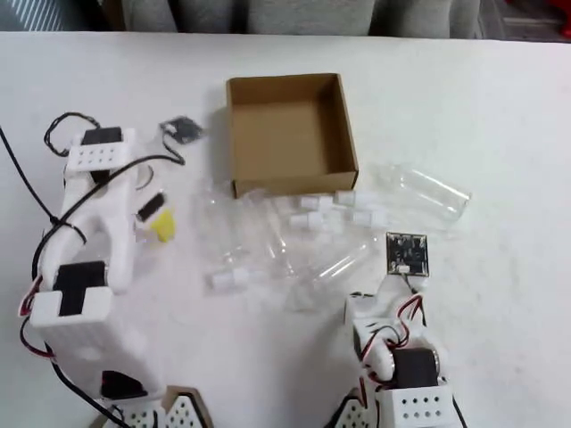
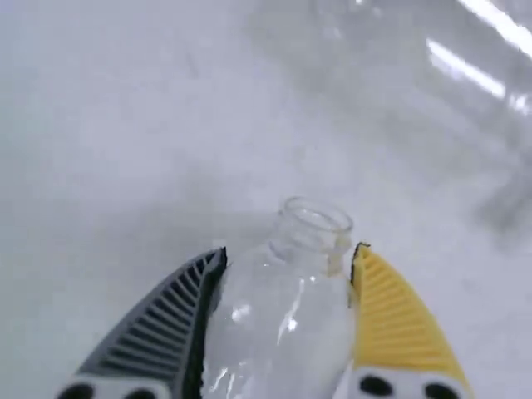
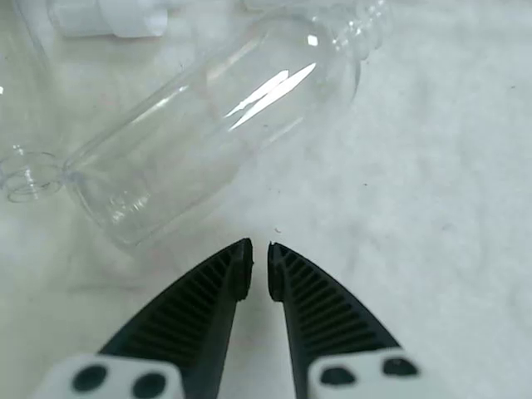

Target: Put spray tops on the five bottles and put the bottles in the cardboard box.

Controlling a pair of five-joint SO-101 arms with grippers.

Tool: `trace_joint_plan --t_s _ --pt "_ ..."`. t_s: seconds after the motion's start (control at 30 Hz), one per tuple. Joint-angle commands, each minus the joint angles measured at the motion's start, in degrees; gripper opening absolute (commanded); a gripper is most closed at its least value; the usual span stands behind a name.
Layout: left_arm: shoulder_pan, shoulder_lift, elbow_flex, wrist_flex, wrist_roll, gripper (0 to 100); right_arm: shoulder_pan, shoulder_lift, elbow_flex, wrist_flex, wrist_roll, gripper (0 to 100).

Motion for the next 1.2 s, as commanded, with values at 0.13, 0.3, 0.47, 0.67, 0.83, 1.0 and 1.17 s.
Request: trace_joint_plan --t_s 0.13,0.3,0.47,0.67,0.83,1.0,1.17 --pt "-1.01 -4.70 8.53 -7.91 41.14 2 0.31 -0.31 0.53 0.22 -0.09 1.6" --pt "-0.75 -4.97 19.34 -24.18 45.10 2 0.31 -0.31 0.53 0.22 -0.09 1.6" --pt "-0.57 -8.92 21.63 -24.44 45.36 11 0.31 -0.31 0.53 0.22 -0.09 1.6" --pt "0.04 -14.37 26.64 -24.79 45.19 38 0.31 -0.31 0.53 0.22 -0.09 1.6" --pt "-0.22 -17.80 27.25 -24.44 45.19 40 0.31 -0.31 0.53 0.22 -0.09 1.6" --pt "0.13 -18.77 26.73 -23.74 40.70 40 0.31 -0.31 0.53 0.22 -0.09 1.6" --pt "1.54 -18.68 22.07 -15.38 34.20 40 0.31 -0.31 0.53 0.22 -0.09 1.6"
